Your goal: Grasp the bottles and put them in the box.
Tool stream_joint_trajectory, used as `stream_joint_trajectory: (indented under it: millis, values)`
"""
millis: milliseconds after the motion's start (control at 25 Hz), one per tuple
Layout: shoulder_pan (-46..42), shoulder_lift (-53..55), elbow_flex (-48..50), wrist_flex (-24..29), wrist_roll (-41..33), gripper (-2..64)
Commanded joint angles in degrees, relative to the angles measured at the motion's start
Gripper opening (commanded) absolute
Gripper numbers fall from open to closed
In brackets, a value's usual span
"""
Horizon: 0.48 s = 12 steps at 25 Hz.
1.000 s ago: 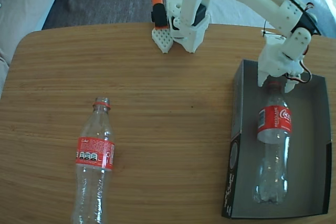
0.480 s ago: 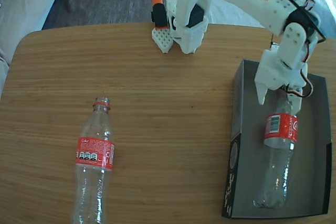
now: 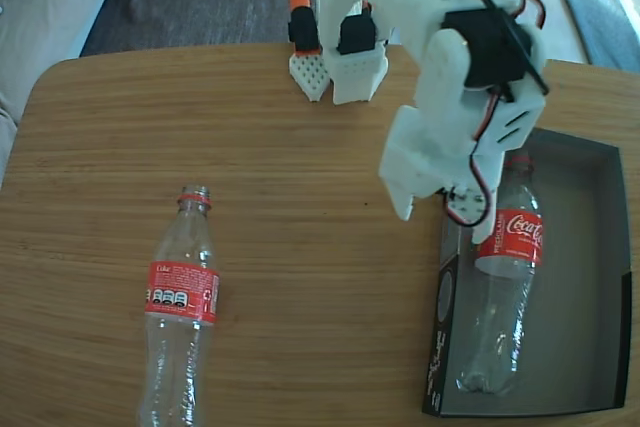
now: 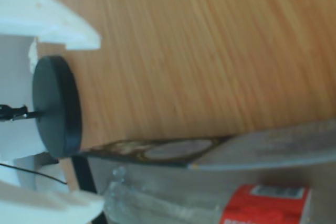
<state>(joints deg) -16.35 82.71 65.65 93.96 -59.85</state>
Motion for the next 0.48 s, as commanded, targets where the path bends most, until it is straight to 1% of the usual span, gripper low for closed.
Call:
stream_joint_trajectory:
  millis: [0,160,440]
  values:
    - [4.66,2.11,-2.81,1.93,-7.29,34.0]
    - [13.01,2.11,-2.29,1.85,-17.05,34.0]
    - [25.14,2.02,-2.20,1.85,-29.00,34.0]
